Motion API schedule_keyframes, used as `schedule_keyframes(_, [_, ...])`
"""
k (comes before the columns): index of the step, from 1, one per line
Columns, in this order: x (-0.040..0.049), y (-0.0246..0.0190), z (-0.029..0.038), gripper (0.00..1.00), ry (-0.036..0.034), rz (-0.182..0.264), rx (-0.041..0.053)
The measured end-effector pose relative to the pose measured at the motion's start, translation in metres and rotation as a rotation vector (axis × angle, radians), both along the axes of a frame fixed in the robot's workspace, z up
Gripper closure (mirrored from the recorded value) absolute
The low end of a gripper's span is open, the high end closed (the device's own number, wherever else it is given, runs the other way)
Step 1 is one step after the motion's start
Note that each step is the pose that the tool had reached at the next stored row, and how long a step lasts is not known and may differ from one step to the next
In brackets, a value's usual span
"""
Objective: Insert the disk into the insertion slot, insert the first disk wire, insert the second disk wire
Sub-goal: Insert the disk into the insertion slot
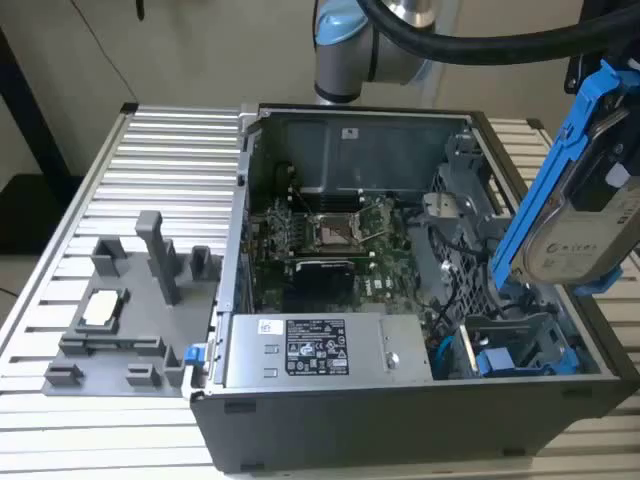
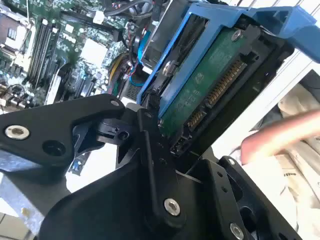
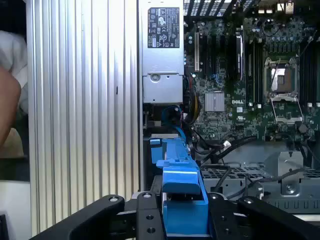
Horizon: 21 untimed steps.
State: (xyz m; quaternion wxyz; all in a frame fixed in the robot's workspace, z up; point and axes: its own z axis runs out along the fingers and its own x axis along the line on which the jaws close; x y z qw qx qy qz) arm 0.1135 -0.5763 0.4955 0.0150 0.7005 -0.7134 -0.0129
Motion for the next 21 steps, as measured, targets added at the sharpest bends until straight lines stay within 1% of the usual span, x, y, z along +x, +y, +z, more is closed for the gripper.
schedule_keyframes(8, [0.0000, 0.0000, -0.0013, 0.67, 0.0000, 0.000, 0.0000])
schedule_keyframes(21, [0.0014, -0.0003, -0.0117, 0.67, 0.0000, 0.000, -0.0001])
